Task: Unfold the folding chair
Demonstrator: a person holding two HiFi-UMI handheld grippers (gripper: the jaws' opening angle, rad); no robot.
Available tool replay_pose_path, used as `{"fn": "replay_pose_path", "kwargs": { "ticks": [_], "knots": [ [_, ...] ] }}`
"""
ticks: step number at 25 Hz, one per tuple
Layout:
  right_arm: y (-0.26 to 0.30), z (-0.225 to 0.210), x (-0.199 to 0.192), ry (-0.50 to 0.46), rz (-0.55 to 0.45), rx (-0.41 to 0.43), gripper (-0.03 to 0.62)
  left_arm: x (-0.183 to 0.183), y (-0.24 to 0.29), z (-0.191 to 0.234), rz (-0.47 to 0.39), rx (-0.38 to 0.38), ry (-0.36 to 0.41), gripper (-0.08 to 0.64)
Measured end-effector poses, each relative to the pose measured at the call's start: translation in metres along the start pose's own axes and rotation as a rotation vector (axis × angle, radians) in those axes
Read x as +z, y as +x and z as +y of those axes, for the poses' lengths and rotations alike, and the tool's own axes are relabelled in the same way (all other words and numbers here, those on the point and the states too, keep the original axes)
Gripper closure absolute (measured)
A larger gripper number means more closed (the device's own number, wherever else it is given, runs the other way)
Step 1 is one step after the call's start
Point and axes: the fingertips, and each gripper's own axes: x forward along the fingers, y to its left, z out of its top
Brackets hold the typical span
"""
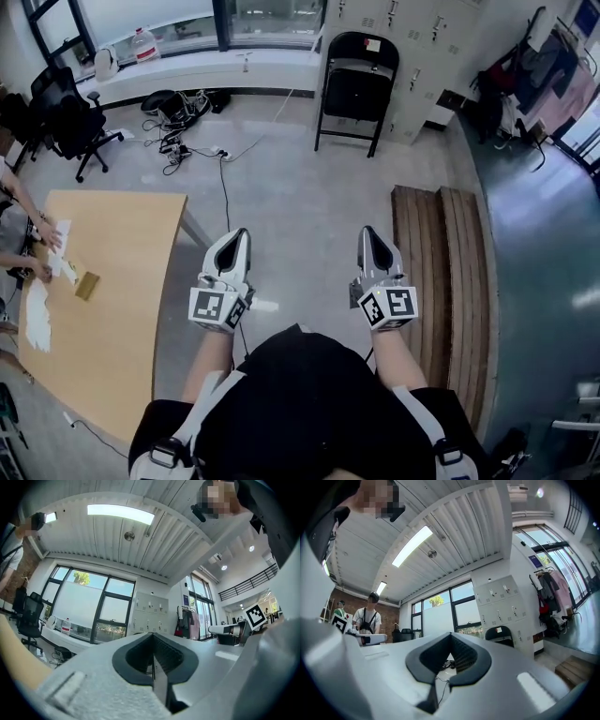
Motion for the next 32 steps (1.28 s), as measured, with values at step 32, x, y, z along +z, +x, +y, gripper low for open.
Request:
{"fn": "replay_pose_path", "kwargs": {
  "ticks": [32],
  "knots": [
    [0.148, -0.152, -0.034, 0.054, 0.084, -0.135, 0.588, -0.047, 0.232, 0.029, 0.049, -0.121, -0.008, 0.557]
  ]
}}
